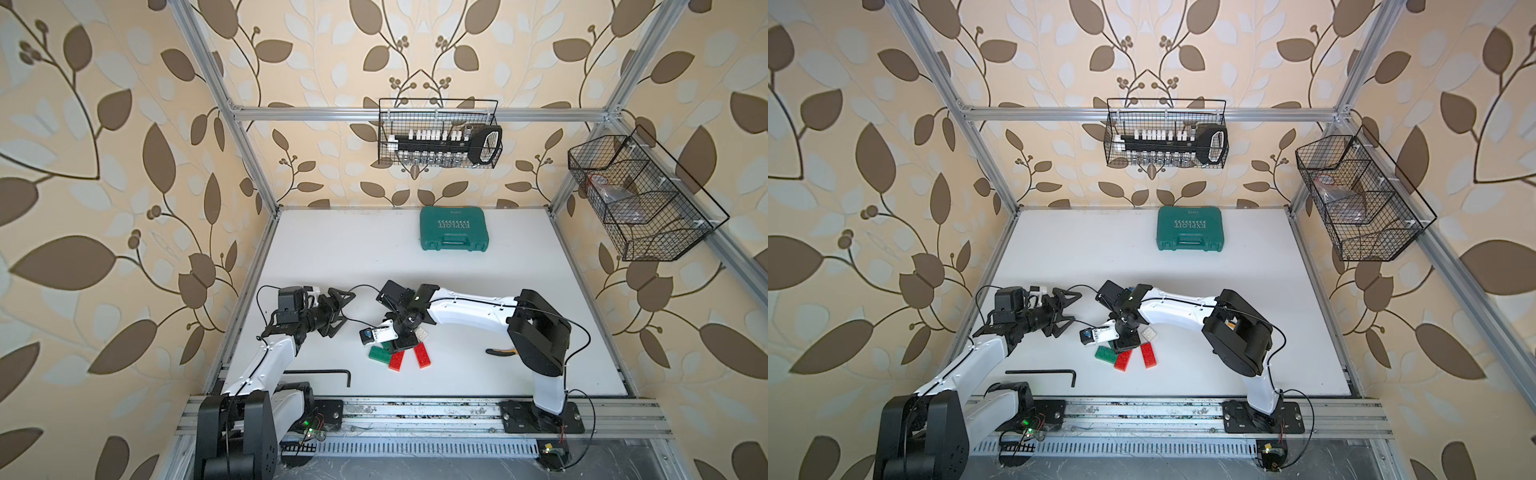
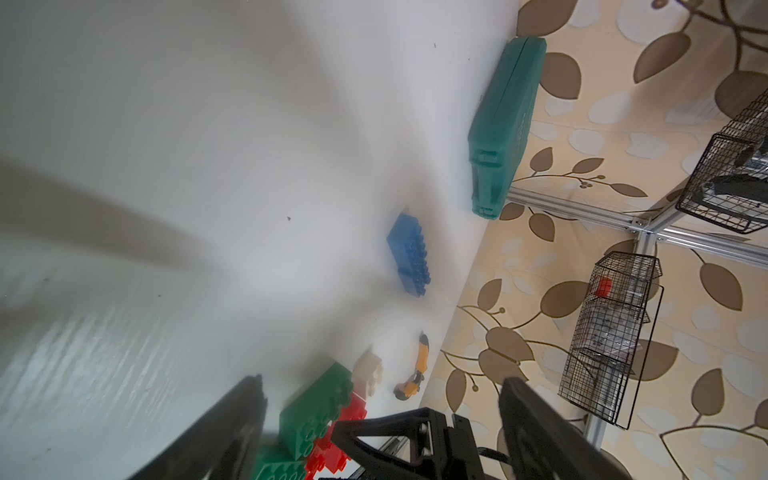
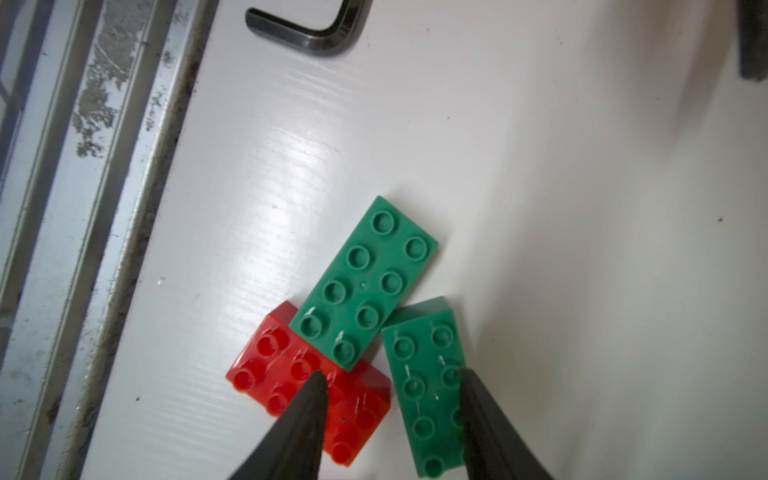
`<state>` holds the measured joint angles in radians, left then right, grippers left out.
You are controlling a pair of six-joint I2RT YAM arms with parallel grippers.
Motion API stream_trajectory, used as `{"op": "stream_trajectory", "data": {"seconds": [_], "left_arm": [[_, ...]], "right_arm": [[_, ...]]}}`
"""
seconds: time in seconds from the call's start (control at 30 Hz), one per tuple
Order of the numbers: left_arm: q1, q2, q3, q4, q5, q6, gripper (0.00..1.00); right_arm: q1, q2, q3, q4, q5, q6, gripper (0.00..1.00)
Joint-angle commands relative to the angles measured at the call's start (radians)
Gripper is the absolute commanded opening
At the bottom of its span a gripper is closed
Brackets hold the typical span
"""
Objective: Assemble a small pinwheel with lego
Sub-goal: Pick up the lego brick from the center of the board.
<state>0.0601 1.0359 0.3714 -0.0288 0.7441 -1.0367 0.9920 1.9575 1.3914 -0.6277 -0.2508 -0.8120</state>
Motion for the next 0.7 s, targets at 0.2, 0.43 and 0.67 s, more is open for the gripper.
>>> {"op": "stream_trajectory", "data": {"seconds": [0.2,0.43,0.67], "left_arm": [[0.009,-0.012,0.005,-0.023,0.014,0.061,0.90],[0.008,0.013,-0.007,0.021,0.015,0.047,0.90],[-0.005,0.031,-0.003,0.035,0.005,0.041,0.90]], "right_arm": [[-0.021,0.073,0.049,0.006,0.023,-0.025,0.48],[-0.040,0.089,0.050,-0.008,0.036,-0.035,0.40],[-0.049,0.115,0.072,-0.031,0.026,-0.030,0.30]]}}
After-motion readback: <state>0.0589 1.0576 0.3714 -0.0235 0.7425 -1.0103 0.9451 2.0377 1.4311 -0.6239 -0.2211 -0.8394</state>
